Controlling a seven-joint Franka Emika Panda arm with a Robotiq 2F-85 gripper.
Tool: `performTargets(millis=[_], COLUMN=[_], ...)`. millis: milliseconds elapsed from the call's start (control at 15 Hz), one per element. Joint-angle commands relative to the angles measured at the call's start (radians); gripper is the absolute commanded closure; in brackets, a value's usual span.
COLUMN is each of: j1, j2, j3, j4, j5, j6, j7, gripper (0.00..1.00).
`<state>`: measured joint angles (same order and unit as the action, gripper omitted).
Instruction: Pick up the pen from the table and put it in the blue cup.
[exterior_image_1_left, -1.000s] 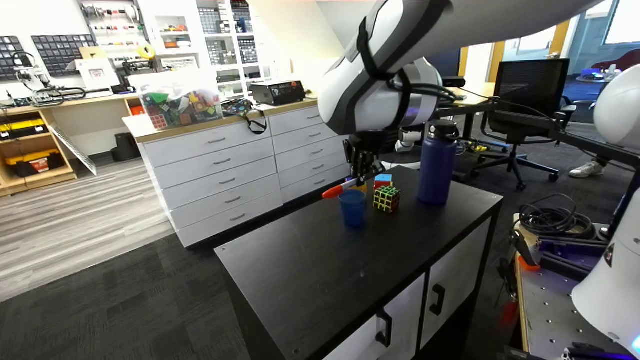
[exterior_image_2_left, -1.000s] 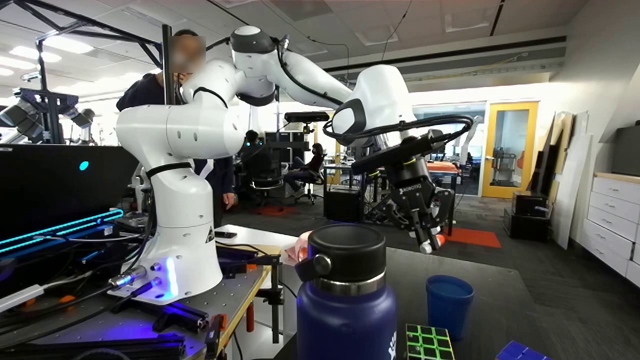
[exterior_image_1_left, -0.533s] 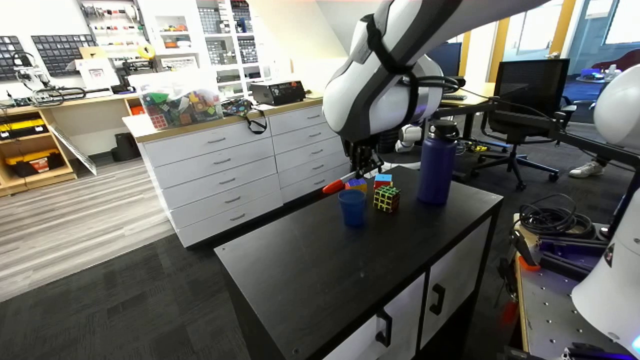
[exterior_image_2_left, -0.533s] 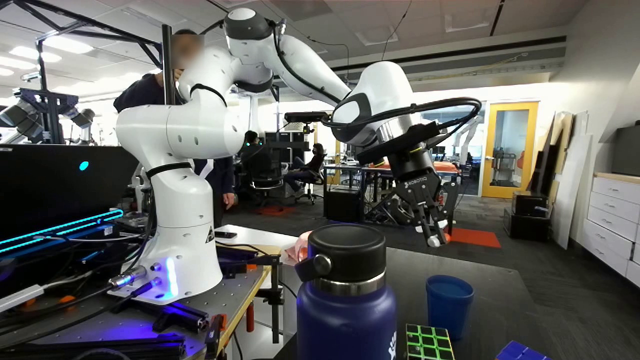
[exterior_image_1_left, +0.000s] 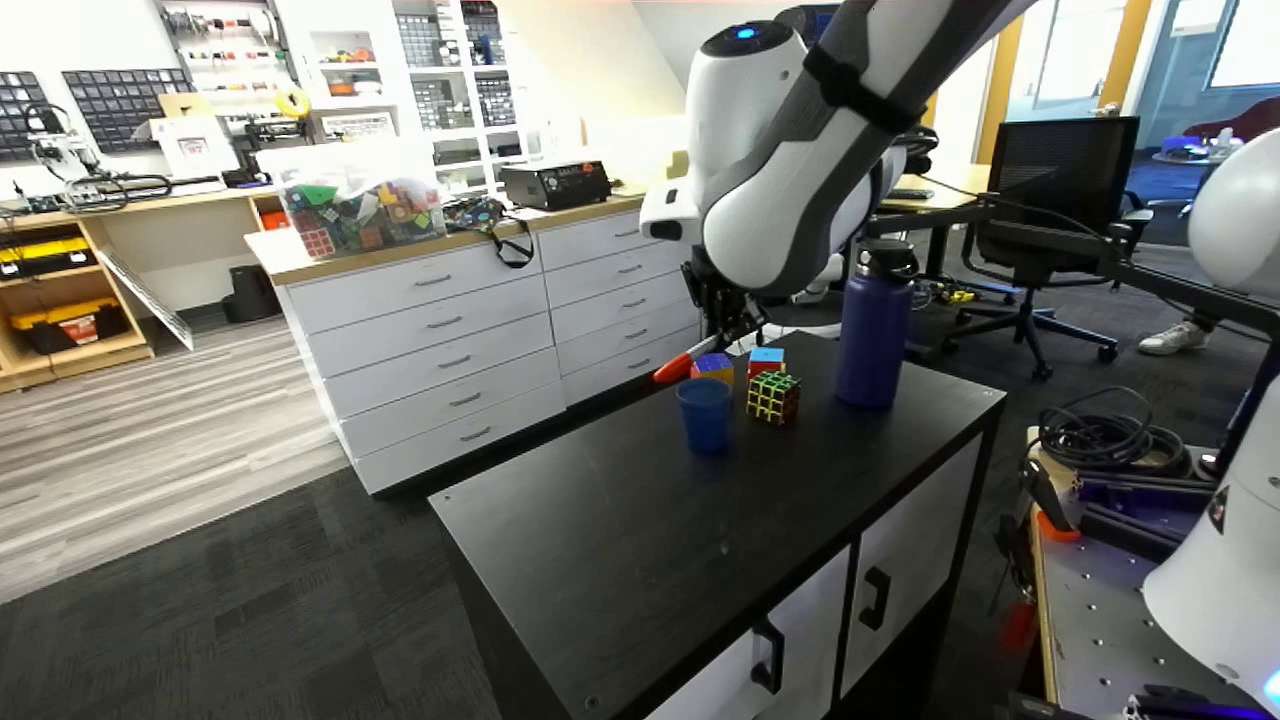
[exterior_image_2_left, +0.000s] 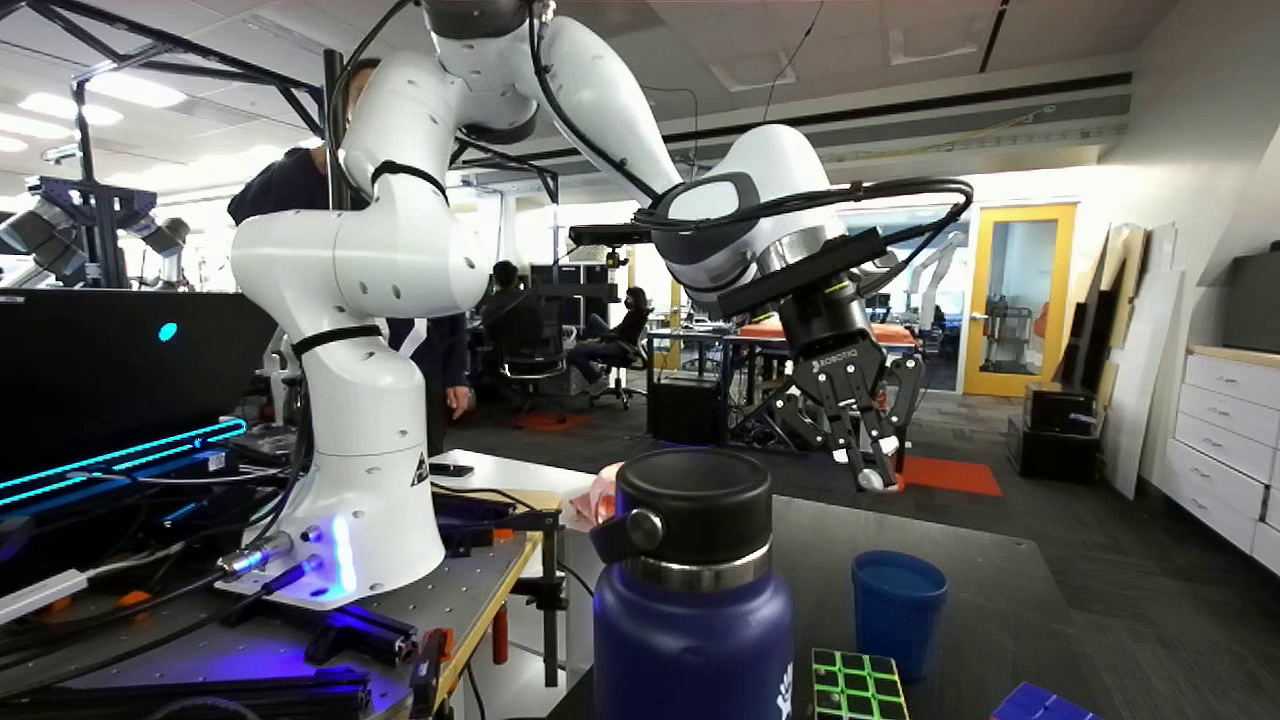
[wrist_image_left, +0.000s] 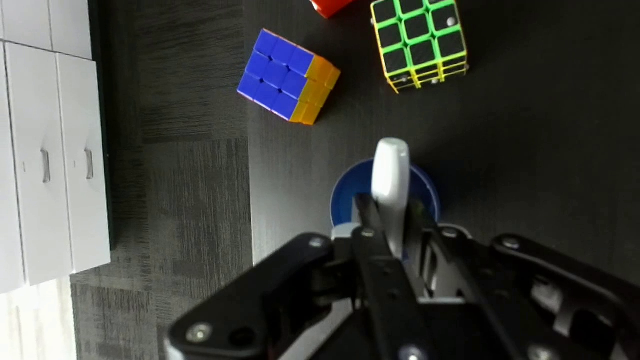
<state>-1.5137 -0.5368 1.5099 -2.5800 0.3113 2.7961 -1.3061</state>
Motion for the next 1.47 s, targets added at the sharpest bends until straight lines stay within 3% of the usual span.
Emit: performTargets(millis=[0, 267, 333, 1400], j1=[0.048, 0.091, 0.065, 0.065], j2=[0.119, 0.183, 0.139, 0.034], j3=[-0.087, -0.167, -0.127, -0.116], j4=[-0.027, -0.024, -0.023, -0.036], j5=[-0.255, -0.487, -0.389, -0.453], j6=[0.040, 0.028, 0.034, 0.063], j7=[0.185, 0.343, 0.271, 0.263], gripper=[0.94, 0.94, 0.94, 0.95])
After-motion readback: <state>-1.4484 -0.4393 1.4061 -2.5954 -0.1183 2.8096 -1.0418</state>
